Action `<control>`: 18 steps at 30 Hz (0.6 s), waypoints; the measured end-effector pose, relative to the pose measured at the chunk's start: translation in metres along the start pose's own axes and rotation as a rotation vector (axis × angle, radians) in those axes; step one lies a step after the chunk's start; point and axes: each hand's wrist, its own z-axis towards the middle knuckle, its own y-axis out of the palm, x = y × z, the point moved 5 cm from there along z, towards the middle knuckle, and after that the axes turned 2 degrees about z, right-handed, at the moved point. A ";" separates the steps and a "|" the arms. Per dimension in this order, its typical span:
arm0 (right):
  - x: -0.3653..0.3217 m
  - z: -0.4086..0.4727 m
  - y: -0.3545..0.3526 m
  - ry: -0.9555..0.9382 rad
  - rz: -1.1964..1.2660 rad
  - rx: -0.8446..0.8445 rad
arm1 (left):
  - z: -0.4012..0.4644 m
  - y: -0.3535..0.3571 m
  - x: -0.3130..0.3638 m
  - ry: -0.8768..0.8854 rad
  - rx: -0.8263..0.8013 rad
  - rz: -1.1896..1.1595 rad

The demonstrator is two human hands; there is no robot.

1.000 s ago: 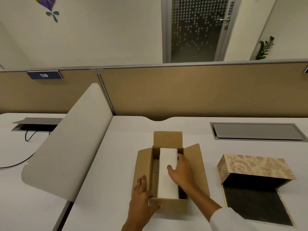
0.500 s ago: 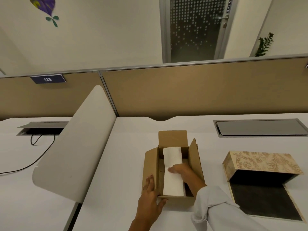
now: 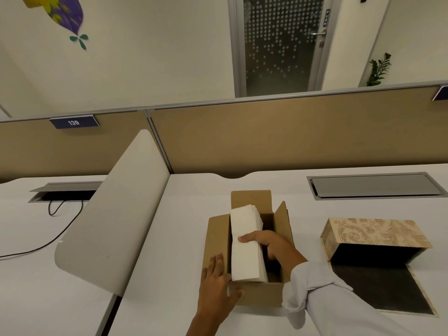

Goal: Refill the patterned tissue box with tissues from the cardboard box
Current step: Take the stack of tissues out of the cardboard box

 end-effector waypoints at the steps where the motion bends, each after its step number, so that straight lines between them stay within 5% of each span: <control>1: -0.002 -0.003 -0.002 -0.014 0.006 -0.014 | -0.001 -0.001 0.000 0.006 -0.001 -0.017; 5: -0.020 -0.023 -0.010 -0.067 0.025 -0.068 | -0.009 -0.019 0.001 0.065 -0.007 -0.215; 10: -0.048 -0.065 -0.024 -0.104 0.006 -0.240 | -0.007 -0.078 0.003 -0.047 -0.008 -0.813; 15: -0.058 -0.112 -0.044 -0.123 -0.202 -0.479 | 0.014 -0.109 0.023 -0.293 -0.374 -1.638; 18: -0.054 -0.137 -0.061 -0.107 -0.363 -0.566 | 0.016 -0.121 0.047 -0.249 -0.606 -1.738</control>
